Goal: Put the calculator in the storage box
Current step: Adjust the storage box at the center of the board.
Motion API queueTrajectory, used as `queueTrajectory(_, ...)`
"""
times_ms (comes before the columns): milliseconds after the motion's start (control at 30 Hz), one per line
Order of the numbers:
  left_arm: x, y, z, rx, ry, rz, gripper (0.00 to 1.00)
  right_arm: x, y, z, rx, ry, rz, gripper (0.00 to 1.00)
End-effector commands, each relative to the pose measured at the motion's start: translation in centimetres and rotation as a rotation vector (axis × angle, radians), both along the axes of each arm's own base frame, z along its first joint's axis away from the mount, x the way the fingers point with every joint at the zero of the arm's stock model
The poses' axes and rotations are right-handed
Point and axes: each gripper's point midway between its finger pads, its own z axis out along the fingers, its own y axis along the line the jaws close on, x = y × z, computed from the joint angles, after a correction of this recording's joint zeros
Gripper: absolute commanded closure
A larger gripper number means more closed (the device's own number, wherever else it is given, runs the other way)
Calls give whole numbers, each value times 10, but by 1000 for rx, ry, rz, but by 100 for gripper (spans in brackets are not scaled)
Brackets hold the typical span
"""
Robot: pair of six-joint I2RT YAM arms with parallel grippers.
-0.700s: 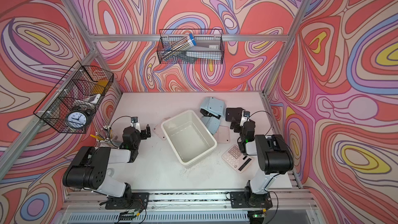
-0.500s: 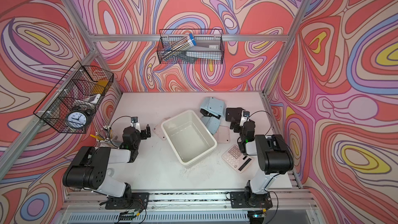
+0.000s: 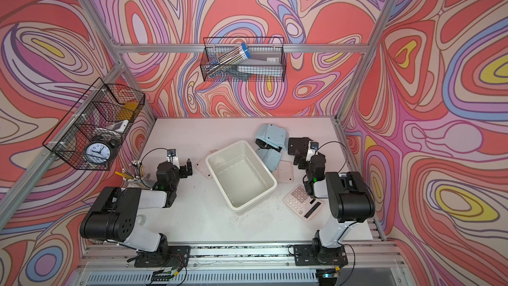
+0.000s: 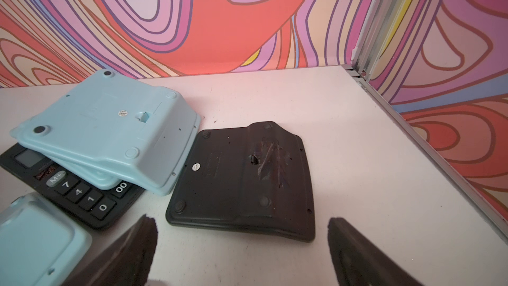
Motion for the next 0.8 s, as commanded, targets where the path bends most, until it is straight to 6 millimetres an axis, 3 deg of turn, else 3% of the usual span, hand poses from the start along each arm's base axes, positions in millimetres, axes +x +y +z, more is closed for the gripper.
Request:
queueTrajectory(0,1,6,8,-2,-12,34,1,-3,8,8,-11,-22,45,2)
queueTrajectory(267,-19,18,65,-30,-65,111,1,-12,17,64,53,-14,71,2)
queueTrajectory(500,-37,17,111,-262,-83,187,1,-19,44,136,328,-6,159,2)
queueTrajectory(600,-46,6,125,-417,-63,182,1,-26,54,152,422,53,187,2)
queueTrajectory(767,-62,-38,141,-646,31,8,1,-40,72,150,535,241,227,2)
